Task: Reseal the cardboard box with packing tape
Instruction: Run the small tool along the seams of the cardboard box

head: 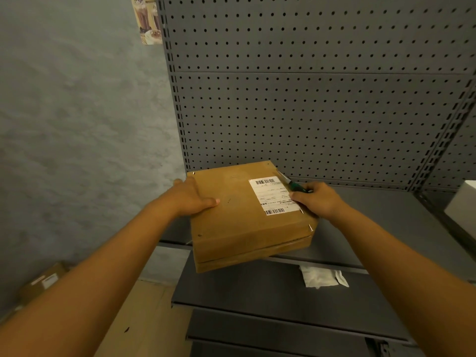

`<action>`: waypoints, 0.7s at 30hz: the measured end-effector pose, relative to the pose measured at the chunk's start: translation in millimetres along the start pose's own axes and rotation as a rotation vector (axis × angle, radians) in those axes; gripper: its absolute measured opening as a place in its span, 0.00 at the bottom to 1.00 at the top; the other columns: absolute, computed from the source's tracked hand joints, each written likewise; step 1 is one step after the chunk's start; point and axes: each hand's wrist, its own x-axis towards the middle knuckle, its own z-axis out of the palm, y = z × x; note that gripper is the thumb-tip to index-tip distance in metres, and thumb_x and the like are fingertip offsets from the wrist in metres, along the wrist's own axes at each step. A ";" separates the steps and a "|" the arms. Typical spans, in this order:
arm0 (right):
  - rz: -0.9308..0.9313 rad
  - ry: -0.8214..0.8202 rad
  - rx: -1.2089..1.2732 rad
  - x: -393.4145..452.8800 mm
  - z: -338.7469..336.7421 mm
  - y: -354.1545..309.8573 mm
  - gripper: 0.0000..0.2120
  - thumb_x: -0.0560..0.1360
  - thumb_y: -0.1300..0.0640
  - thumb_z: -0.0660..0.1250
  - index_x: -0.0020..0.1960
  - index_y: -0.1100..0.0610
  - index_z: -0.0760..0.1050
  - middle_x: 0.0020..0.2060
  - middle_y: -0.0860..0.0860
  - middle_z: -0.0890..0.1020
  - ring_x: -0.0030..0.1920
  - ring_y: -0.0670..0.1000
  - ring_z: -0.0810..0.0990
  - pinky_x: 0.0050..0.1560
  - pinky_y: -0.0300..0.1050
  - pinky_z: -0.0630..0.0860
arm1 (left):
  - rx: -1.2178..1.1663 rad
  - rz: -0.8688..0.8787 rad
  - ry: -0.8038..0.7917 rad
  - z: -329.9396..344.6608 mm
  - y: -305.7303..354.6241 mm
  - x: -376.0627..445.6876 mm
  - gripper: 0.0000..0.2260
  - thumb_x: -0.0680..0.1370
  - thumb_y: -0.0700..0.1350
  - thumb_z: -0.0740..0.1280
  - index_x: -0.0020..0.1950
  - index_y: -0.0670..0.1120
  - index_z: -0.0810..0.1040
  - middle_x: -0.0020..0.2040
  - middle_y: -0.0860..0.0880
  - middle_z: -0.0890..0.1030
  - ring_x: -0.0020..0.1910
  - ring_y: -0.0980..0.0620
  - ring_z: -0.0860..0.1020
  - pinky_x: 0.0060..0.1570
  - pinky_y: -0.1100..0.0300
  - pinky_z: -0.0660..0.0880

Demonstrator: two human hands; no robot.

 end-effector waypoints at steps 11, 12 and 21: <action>0.128 -0.154 0.138 -32.9 -26.8 5.9 0.13 0.78 0.47 0.62 0.43 0.56 0.74 0.35 0.52 0.77 0.33 0.48 0.74 0.24 0.35 0.68 | -0.366 -0.127 -0.009 5.7 -1.0 11.6 0.36 0.74 0.54 0.70 0.73 0.42 0.55 0.68 0.37 0.67 0.59 0.36 0.74 0.29 0.54 0.75; 0.129 -0.142 0.157 -34.3 -26.4 5.4 0.12 0.79 0.48 0.62 0.43 0.56 0.74 0.35 0.52 0.77 0.33 0.48 0.74 0.23 0.35 0.68 | -0.379 -0.125 -0.014 6.6 -2.8 10.9 0.36 0.74 0.54 0.70 0.72 0.42 0.55 0.68 0.37 0.67 0.58 0.36 0.75 0.29 0.54 0.75; 0.166 -0.117 0.073 -29.9 -19.5 14.6 0.18 0.77 0.43 0.62 0.52 0.58 0.74 0.44 0.56 0.80 0.39 0.51 0.78 0.36 0.42 0.71 | 0.289 0.095 0.202 5.8 8.5 4.5 0.29 0.76 0.59 0.65 0.70 0.43 0.64 0.68 0.40 0.62 0.67 0.38 0.63 0.61 0.48 0.69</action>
